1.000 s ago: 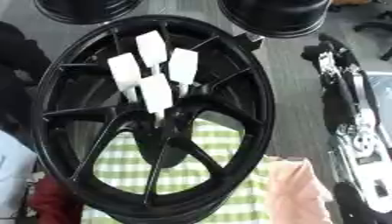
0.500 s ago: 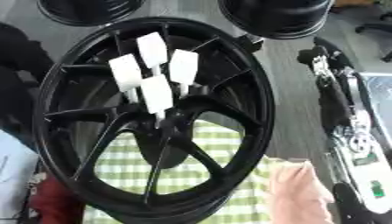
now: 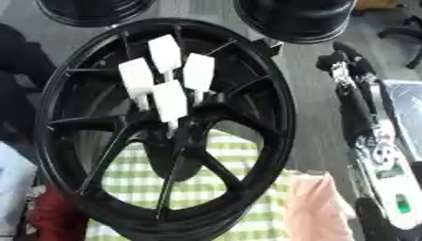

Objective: Pull the pin out of the wheel hub.

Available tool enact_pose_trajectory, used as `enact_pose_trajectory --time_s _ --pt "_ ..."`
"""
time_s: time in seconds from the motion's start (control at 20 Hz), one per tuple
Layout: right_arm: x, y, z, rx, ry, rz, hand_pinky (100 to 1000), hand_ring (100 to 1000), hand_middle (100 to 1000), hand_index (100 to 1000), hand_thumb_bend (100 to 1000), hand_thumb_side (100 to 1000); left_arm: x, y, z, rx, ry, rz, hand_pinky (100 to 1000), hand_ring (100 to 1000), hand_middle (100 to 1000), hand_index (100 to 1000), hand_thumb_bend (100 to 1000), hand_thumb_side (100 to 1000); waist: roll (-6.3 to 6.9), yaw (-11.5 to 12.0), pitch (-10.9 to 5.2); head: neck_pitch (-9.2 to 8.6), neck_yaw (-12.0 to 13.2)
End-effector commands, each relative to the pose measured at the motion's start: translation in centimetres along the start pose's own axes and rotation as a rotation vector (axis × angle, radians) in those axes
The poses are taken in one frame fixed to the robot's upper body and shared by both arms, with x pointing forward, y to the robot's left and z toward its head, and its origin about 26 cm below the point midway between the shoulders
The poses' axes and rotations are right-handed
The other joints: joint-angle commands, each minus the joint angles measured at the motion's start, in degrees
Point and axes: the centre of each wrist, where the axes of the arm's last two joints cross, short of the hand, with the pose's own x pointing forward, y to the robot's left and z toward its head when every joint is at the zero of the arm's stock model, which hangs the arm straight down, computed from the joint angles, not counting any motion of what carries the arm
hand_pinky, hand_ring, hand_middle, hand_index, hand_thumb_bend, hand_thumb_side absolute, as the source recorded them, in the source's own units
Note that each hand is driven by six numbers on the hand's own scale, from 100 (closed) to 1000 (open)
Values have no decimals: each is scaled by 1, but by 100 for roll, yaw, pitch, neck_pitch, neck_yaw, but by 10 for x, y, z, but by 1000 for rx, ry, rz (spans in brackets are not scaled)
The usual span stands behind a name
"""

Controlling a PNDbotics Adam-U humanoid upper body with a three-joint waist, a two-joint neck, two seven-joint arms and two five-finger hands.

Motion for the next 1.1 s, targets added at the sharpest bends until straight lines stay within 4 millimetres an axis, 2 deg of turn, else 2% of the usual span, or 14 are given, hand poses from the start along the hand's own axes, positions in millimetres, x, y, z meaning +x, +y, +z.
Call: enact_pose_trajectory --time_s 0.05,0.25,0.3,0.4,0.65,0.7,0.75,0.8,0.9,1.1 --pt "4 -2 -2 11 -16 19 1000 804 677 867 100 596 19 3 7 -53 50 -6 736 760 800 870 330 770 21 0 -144 -80 22" --pt "4 -2 -2 17 -16 20 1000 804 677 867 100 596 29 -5 9 -70 86 -36 740 757 789 860 385 756 38 -8 -146 -70 16" --pt "4 -2 -2 18 -16 21 1000 804 677 867 100 596 29 -7 8 -78 97 -40 751 762 784 853 433 716 44 -10 -147 -69 21" --pt "4 -1 -3 22 -15 21 1000 804 676 867 100 596 28 -11 2 -104 118 -45 758 766 782 849 475 683 49 -17 -148 -59 35" --pt "5 -1 -3 25 -16 20 1000 804 676 867 100 596 13 -14 -16 -164 155 -39 768 768 783 835 583 596 52 -34 -145 0 68" --pt "5 -1 -3 25 -16 19 1000 804 676 867 100 596 9 -14 -20 -171 160 -35 771 770 785 833 549 591 53 -37 -144 9 73" --pt "5 -1 -3 26 -16 19 1000 804 676 867 100 596 4 -14 -24 -178 165 -29 772 771 786 834 607 573 54 -41 -143 20 79" --pt "5 -1 -3 26 -16 19 1000 804 676 867 100 596 0 -14 -28 -184 172 -23 774 772 786 834 612 565 55 -44 -143 34 84" --pt "4 -1 -3 27 -15 19 1000 803 676 867 100 597 -8 -13 -35 -192 183 -14 778 774 791 838 615 565 55 -46 -144 60 95" --pt "4 -1 -2 29 -10 21 1000 803 676 868 100 597 -27 -12 -57 -219 213 35 785 780 800 852 601 639 58 -50 -148 143 134"
